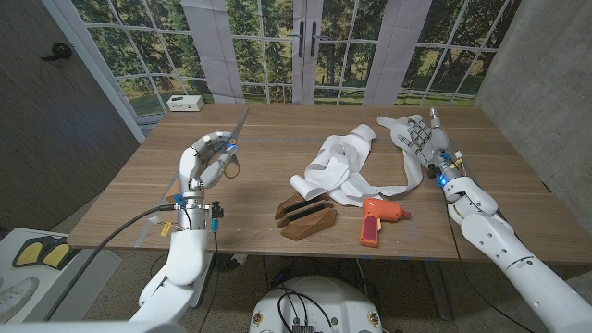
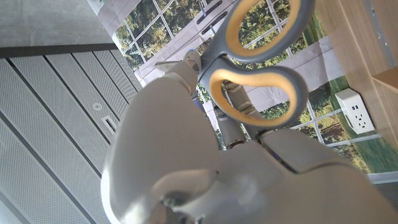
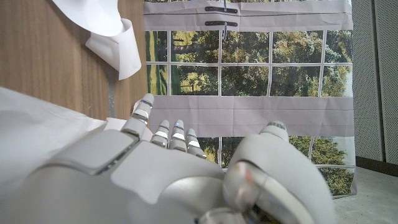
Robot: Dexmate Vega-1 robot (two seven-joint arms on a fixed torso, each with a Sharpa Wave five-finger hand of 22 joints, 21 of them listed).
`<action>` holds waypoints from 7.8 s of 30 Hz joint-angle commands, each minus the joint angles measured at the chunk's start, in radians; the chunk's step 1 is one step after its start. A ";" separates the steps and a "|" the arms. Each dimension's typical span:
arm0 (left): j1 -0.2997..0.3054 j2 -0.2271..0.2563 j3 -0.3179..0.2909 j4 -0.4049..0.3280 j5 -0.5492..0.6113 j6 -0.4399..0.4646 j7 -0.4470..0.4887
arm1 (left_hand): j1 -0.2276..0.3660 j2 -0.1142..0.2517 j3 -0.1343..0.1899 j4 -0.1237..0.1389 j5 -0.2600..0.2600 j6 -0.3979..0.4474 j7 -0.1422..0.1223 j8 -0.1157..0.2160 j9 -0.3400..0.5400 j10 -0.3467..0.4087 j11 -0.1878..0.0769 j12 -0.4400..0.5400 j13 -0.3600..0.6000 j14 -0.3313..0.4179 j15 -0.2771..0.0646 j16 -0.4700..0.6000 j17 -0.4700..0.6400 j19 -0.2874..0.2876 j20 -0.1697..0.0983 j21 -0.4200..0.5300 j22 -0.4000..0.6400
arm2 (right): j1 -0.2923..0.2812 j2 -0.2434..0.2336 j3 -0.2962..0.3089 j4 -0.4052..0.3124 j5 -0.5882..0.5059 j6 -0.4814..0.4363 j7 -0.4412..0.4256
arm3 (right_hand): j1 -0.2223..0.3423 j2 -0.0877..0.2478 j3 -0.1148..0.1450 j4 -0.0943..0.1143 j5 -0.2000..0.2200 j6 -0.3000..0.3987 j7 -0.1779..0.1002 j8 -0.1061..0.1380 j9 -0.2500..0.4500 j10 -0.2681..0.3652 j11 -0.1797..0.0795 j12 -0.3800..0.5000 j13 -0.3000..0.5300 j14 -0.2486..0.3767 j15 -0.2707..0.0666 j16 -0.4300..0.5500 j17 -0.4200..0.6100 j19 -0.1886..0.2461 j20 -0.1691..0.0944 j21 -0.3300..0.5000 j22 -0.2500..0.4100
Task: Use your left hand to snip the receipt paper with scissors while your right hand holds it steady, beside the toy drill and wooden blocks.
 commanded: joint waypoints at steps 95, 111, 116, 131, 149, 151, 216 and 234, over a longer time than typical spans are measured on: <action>-0.370 -0.246 0.269 0.162 -0.987 0.221 -0.511 | 0.012 0.003 -0.027 -0.003 0.007 0.062 -0.012 0.042 0.053 0.065 -0.010 0.020 0.018 0.098 -0.170 0.006 -0.007 0.003 -0.143 0.017 0.002 | -0.064 -0.058 0.000 -0.113 0.037 -0.037 0.073 | 0.057 0.044 0.053 -0.048 -0.017 -0.005 -0.008 0.003 0.003 0.032 -0.009 0.010 0.009 0.081 -0.005 0.040 0.011 0.035 0.005 0.010 0.009; -0.396 -0.283 0.281 0.208 -1.045 0.228 -0.610 | 0.013 0.004 -0.028 -0.002 0.007 0.063 -0.013 0.043 0.054 0.061 -0.011 0.021 0.021 0.097 -0.168 0.004 -0.007 0.005 -0.143 0.012 0.002 | -0.098 -0.086 0.022 -0.140 0.047 -0.044 0.085 | 0.072 0.054 0.070 -0.057 -0.018 -0.007 -0.011 0.004 0.003 0.054 -0.007 0.018 0.012 0.101 -0.011 0.050 0.018 0.055 0.006 0.016 0.011; -0.408 -0.296 0.272 0.241 -1.075 0.224 -0.662 | 0.015 0.004 -0.028 -0.002 0.007 0.062 -0.015 0.043 0.055 0.065 -0.010 0.023 0.020 0.098 -0.168 0.002 -0.008 0.005 -0.143 0.010 0.002 | -0.113 -0.100 0.029 -0.158 0.047 -0.055 0.076 | 0.072 0.056 0.073 -0.058 -0.019 -0.008 -0.012 0.004 0.003 0.063 -0.004 0.021 0.013 0.112 -0.013 0.056 0.021 0.063 0.005 0.019 0.012; -0.454 -0.347 0.269 0.314 -1.154 0.281 -0.756 | 0.015 0.004 -0.030 -0.001 0.007 0.062 -0.014 0.042 0.054 0.058 -0.013 0.022 0.024 0.101 -0.169 0.001 -0.009 0.006 -0.142 0.009 0.003 | -0.160 -0.140 0.075 -0.207 0.059 -0.063 0.086 | 0.071 0.056 0.089 -0.063 -0.021 -0.003 -0.009 0.007 0.003 0.106 -0.001 0.034 0.019 0.186 -0.019 0.092 0.037 0.116 0.007 0.033 0.016; -0.470 -0.392 0.272 0.316 -1.196 0.343 -0.781 | 0.015 0.003 -0.032 -0.001 0.007 0.061 -0.017 0.042 0.055 0.058 -0.014 0.022 0.024 0.103 -0.170 -0.002 -0.011 0.006 -0.144 0.006 0.003 | -0.197 -0.135 0.102 -0.222 0.080 -0.061 0.103 | 0.070 0.049 0.110 -0.072 -0.022 -0.092 0.000 -0.007 0.004 0.137 -0.015 0.037 0.030 0.244 -0.044 0.126 0.058 0.197 0.007 0.051 0.019; -0.471 -0.392 0.273 0.312 -1.190 0.345 -0.773 | 0.015 0.003 -0.033 -0.001 0.007 0.063 -0.019 0.042 0.055 0.058 -0.016 0.023 0.025 0.104 -0.170 -0.002 -0.011 0.007 -0.144 0.006 0.003 | -0.205 -0.138 0.105 -0.235 0.086 -0.071 0.097 | 0.070 0.050 0.111 -0.072 -0.022 -0.092 0.000 -0.006 0.004 0.138 -0.015 0.037 0.031 0.246 -0.044 0.127 0.059 0.199 0.007 0.051 0.019; -0.455 -0.404 0.294 0.273 -1.266 0.474 -0.820 | 0.016 0.004 -0.037 0.000 0.008 0.086 -0.017 0.043 0.046 0.072 -0.014 0.025 0.016 0.108 -0.169 -0.010 -0.015 0.008 -0.142 0.000 0.004 | -0.106 -0.249 -0.012 -0.232 0.111 -0.203 0.415 | 0.016 0.017 0.242 -0.122 -0.028 0.549 0.020 -0.004 0.013 0.974 -0.187 0.860 0.687 1.101 -0.264 0.727 0.792 0.694 -0.215 0.432 0.168; -0.458 -0.409 0.300 0.276 -1.302 0.519 -0.853 | 0.016 0.004 -0.038 0.000 0.008 0.083 -0.012 0.042 0.047 0.072 -0.013 0.025 0.015 0.108 -0.168 -0.010 -0.014 0.010 -0.144 -0.002 0.003 | -0.085 -0.234 -0.045 -0.231 0.116 -0.208 0.420 | 0.020 0.025 0.268 -0.126 -0.028 0.531 0.029 -0.011 0.011 0.956 -0.204 0.990 0.876 1.099 -0.265 0.755 0.916 0.700 -0.224 0.466 0.159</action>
